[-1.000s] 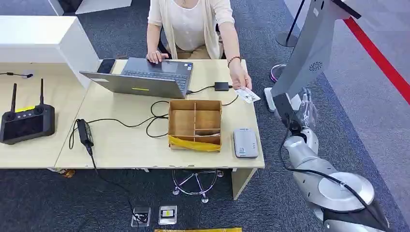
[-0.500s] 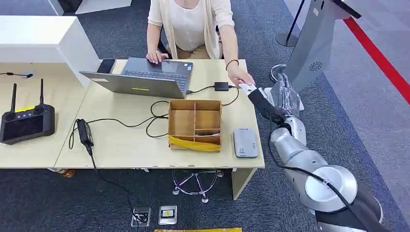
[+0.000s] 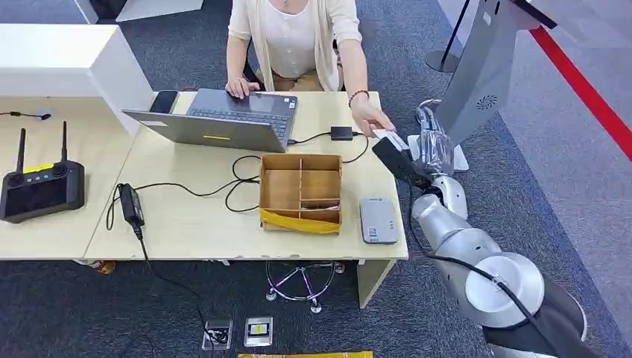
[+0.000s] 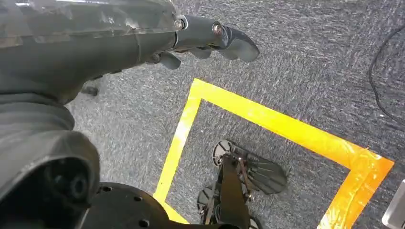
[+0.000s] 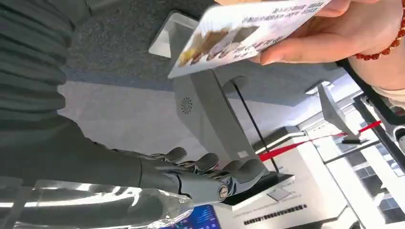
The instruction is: Pass the card to the sensor for recognition and then transmit it.
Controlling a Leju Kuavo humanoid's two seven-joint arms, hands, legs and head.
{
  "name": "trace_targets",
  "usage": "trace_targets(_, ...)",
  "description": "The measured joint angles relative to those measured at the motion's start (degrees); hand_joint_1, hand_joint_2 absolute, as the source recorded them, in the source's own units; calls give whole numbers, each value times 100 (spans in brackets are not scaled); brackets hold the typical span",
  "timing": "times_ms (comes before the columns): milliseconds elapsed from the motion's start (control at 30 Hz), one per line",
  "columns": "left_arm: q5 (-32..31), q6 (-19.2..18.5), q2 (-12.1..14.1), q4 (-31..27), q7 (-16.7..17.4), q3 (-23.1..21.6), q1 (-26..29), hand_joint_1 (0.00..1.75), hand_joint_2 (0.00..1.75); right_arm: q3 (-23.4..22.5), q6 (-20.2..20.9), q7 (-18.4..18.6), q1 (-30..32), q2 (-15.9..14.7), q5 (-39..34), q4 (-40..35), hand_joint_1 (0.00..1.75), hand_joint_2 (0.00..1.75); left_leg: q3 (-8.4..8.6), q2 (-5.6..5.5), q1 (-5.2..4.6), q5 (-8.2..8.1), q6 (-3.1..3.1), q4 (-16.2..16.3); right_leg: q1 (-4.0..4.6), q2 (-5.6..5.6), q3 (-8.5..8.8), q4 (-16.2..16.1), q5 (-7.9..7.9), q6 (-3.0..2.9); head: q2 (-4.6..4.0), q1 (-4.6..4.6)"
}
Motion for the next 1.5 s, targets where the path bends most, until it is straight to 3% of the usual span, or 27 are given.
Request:
trace_targets(100,-28,-15,0,0,37,-31,-24,0,0,7,-4,-2,1,0,0,0,0,175,0,0,0,0,0,0,0,1,-1,0,0,0,0,0)
trace_targets(133,-37,-15,0,0,46,-50,-32,0,0,13,-7,-2,1,0,0,0,131,175,0,0,0,0,0,0,0,2,-2,0,0,0,0,0)
trace_targets(167,-42,-15,0,0,55,-57,-38,0,0,17,-4,-4,1,0,-2,0,175,175,0,0,0,0,0,0,0,2,-2,0,0,0,0,0)
trace_targets(1500,101,28,0,-2,92,-129,-44,0,0,63,328,-22,263,0,-13,0,175,175,-6,0,0,0,0,0,0,4,-11,0,0,0,0,0)
